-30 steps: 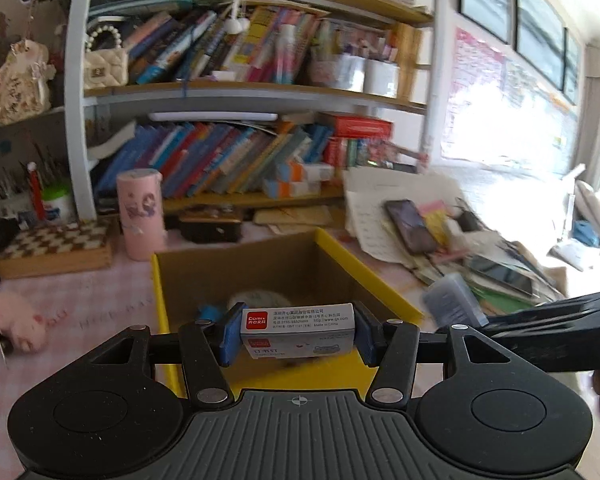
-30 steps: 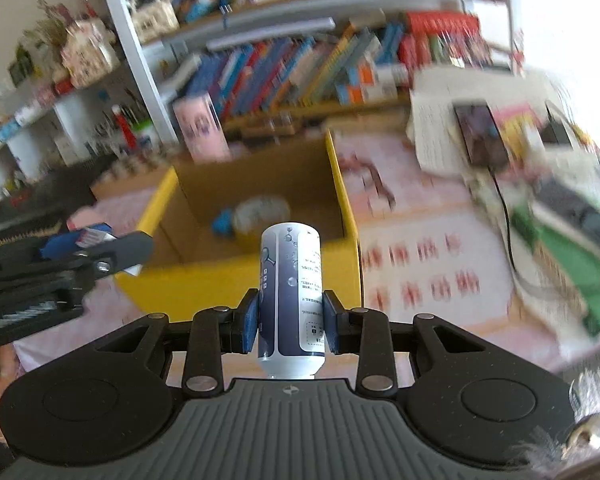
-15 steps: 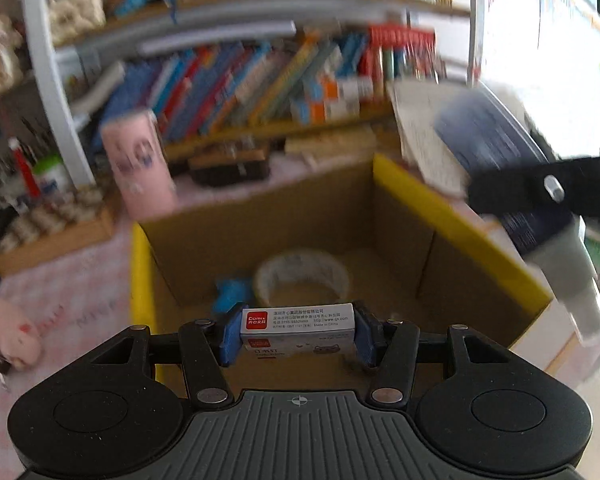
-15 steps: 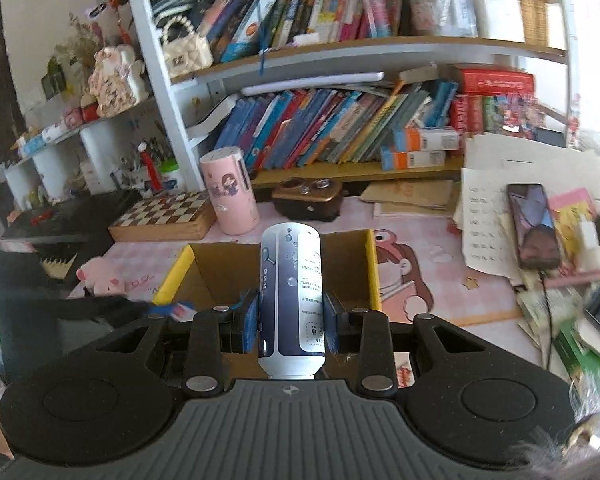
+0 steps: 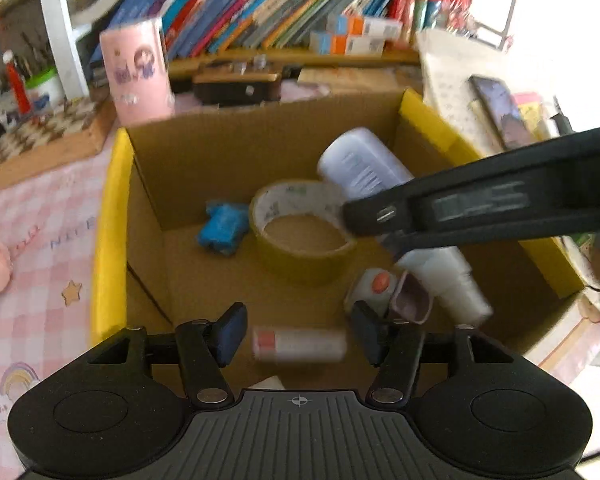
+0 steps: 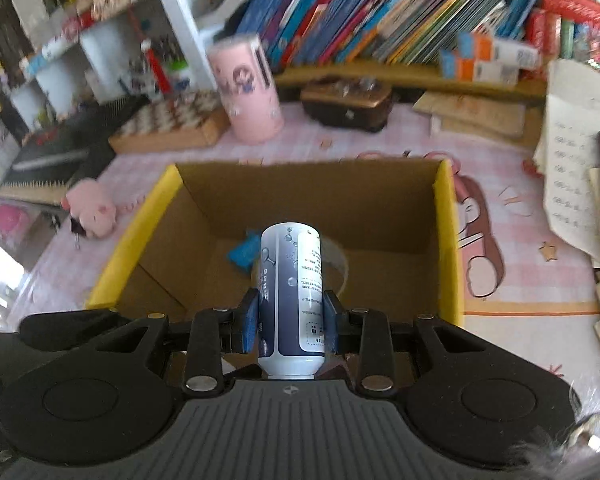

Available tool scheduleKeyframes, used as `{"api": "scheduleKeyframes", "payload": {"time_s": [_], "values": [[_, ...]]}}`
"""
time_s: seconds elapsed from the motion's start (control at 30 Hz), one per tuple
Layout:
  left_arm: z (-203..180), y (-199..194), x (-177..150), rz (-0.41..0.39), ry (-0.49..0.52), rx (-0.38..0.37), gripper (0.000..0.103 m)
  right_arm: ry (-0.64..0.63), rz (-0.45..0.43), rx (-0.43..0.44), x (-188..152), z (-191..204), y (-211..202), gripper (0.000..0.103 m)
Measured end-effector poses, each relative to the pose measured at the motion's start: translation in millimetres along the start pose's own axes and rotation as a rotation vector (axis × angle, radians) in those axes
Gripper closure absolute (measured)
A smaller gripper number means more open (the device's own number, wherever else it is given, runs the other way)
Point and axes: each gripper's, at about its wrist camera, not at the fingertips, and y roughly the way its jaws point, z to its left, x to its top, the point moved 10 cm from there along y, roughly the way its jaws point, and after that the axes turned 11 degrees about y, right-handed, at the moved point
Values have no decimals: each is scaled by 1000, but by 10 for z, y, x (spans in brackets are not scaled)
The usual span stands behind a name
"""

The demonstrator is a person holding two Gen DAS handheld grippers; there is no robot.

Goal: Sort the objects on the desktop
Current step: 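Lower both tools into the yellow box and open them, releasing box and bottle, then withdraw both open tools upward out of the yellow box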

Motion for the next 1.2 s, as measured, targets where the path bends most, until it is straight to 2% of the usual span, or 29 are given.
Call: {"api": "scheduleKeyframes", "payload": {"time_s": [0.07,0.1,0.17,0.3,0.43,0.47,0.53,0.67,0.9,1.13,1.2], "values": [[-26,-124,30,-55,24,13,34,-25,26,5,-4,46,74,73],[-41,-191,39,-77,41,24,24,-35,37,10,-9,64,98,73],[-51,-297,38,-110,73,63,18,-55,65,26,-21,125,165,73],[-85,-454,-14,-143,116,107,18,-92,106,36,-65,226,285,73],[-14,-567,-54,-165,92,143,18,-132,117,25,-114,307,383,71],[10,-597,-68,-169,82,150,18,-137,102,19,-105,324,371,63],[63,-659,-81,-176,66,160,18,-144,71,30,-72,361,311,54],[131,-835,-100,-214,49,182,16,-129,11,37,-23,383,114,53],[212,-1202,-204,-283,14,197,14,-94,-143,49,-78,437,-472,52],[337,-1535,-390,-336,-25,216,14,-39,-272,2,-300,404,-1000,51],[378,-1626,-462,-348,-25,232,9,-20,-307,-26,-378,397,-1107,50]]}}
